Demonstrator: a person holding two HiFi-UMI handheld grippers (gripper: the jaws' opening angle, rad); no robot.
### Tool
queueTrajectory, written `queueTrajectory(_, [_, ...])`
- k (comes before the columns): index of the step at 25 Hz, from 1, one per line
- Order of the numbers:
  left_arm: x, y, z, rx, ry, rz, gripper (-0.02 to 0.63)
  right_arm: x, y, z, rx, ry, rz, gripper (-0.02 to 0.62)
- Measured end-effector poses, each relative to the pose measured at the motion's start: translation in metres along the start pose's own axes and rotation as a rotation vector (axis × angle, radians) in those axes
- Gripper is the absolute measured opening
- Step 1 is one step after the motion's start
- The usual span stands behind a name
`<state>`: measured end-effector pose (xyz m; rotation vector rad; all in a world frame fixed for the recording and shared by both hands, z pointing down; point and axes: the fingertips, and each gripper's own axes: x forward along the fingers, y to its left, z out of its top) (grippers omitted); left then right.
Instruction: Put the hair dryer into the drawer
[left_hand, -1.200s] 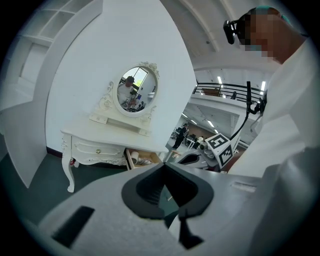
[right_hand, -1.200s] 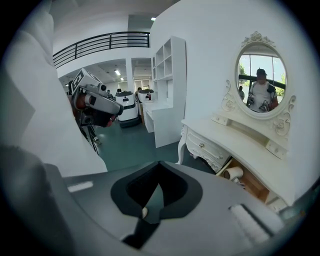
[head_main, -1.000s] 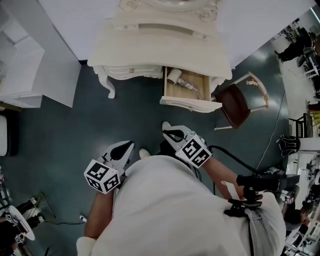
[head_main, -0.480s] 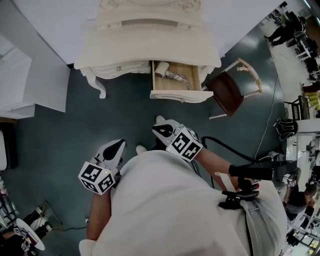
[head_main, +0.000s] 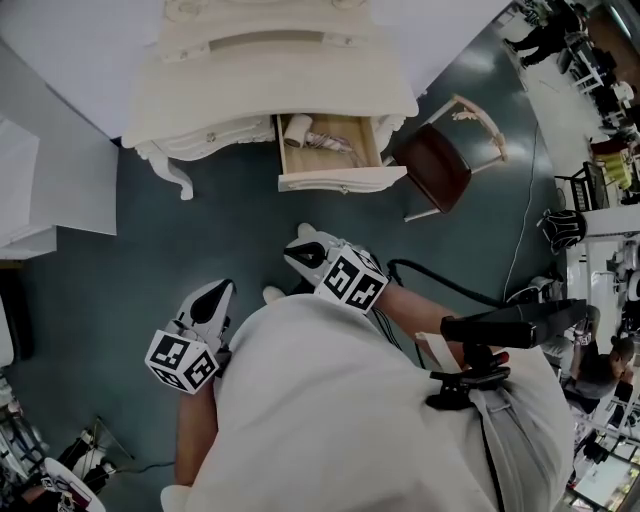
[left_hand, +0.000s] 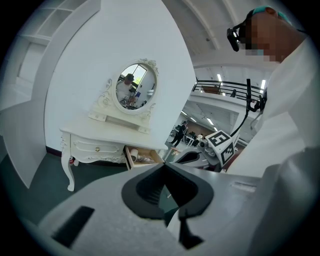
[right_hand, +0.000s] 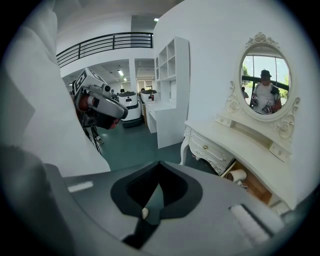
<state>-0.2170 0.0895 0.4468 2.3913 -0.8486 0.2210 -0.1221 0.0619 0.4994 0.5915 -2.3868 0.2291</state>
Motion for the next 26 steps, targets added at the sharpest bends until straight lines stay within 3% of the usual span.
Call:
queueTrajectory(14, [0.025, -0.004, 0.007, -0.005, 0.036, -0.012, -0.003, -0.010, -0.021, -0.012, 0.019, 0.009, 0.009, 0.000])
queueTrajectory(26, [0.081, 0.005, 0.044, 0.018, 0.063, -0.019, -0.003, -0.022, -0.103, -0.024, 0.040, 0.018, -0.036, 0.000])
